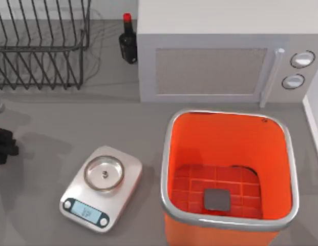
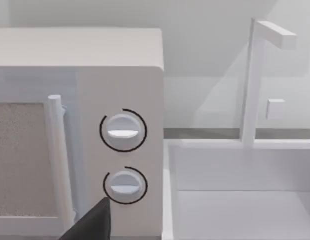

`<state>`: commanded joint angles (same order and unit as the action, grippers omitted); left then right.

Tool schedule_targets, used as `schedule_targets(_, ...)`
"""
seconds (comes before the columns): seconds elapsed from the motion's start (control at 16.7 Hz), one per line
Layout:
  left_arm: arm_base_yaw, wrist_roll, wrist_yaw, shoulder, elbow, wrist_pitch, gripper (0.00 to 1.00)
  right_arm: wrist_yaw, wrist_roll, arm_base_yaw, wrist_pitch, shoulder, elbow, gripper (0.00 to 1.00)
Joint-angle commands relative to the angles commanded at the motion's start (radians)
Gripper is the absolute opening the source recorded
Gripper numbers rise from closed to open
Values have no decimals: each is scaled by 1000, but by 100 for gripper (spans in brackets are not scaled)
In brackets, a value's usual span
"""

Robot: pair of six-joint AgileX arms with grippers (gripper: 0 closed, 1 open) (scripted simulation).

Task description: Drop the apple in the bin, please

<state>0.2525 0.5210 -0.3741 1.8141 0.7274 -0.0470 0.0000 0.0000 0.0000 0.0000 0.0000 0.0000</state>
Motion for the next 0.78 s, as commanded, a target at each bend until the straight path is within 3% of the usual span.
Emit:
schedule_targets(0.18,0,0,0,0,0,0,2,0,0,0,0,0,0,100)
schedule_targets(0.24,0,0,0,0,0,0,0,0,0,0,0,0,0,100)
schedule_targets(0.78,6,5,5,-9,5,5,0,0,0,0,0,0,0,100)
